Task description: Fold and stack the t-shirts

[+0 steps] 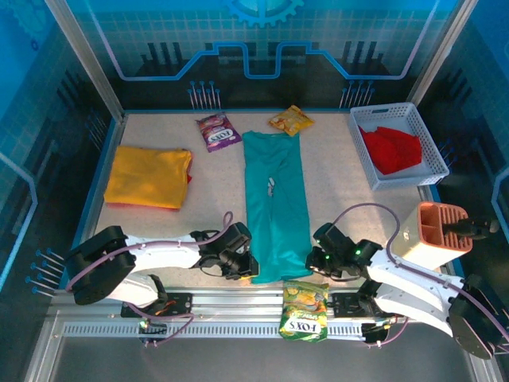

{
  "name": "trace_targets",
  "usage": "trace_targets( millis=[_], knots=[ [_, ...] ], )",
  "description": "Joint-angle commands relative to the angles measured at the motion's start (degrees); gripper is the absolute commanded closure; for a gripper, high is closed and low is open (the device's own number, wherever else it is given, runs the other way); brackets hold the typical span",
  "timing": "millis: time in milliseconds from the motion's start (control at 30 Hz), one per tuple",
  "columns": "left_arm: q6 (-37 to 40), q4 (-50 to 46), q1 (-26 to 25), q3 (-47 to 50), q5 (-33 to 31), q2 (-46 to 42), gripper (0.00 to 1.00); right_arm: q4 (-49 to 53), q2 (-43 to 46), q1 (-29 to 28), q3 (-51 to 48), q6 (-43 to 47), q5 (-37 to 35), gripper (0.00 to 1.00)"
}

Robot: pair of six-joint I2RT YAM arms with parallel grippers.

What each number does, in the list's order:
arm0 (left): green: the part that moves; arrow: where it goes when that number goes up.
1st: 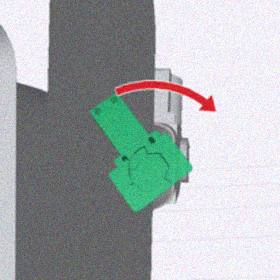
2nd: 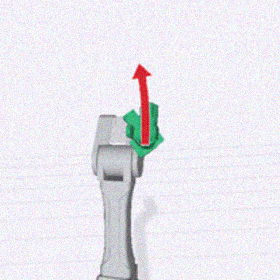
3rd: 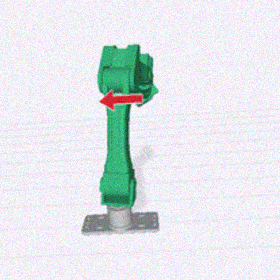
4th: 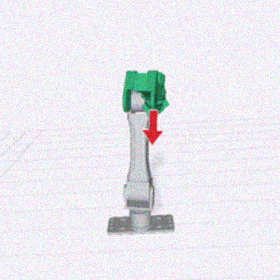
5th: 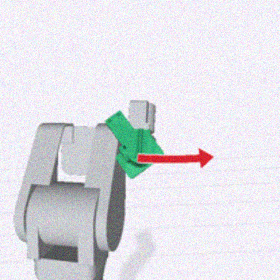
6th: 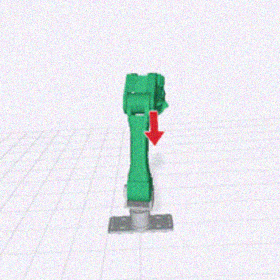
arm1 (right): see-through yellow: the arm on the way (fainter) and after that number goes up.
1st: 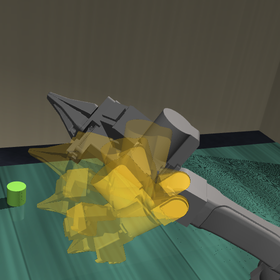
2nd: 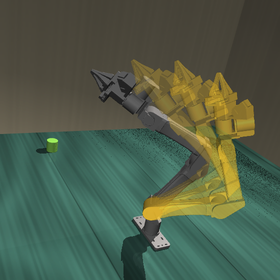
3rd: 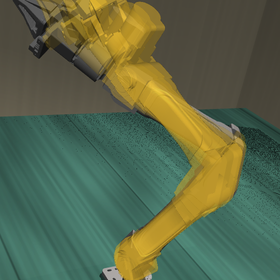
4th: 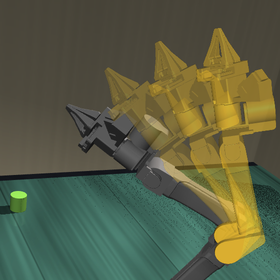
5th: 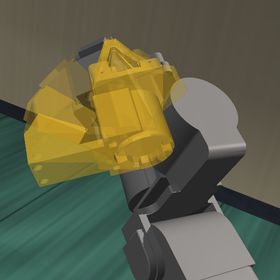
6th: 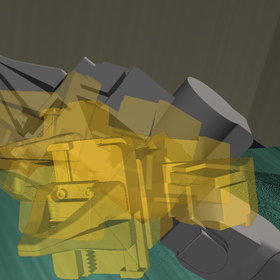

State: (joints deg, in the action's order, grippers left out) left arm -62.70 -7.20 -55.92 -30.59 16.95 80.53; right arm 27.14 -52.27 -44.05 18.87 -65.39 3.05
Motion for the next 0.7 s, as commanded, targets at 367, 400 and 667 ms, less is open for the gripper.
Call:
trace_targets(
  millis=[367,400,667],
  knots=[
    [1.4,-13.3,3.3,-6.0,-1.8,-6.4,1.0,8.7,4.3,2.2,8.8,-1.3,-2.5,1.0],
    [1.7,-14.9,5.0,-6.8,-2.1,-7.4,1.0,9.0,4.3,3.0,9.8,-1.0,-2.7,1.0],
    [8.7,-17.4,16.2,-14.4,0.3,-8.9,1.0,1.1,0.3,9.5,13.9,2.6,-0.4,1.0]
  ],
)
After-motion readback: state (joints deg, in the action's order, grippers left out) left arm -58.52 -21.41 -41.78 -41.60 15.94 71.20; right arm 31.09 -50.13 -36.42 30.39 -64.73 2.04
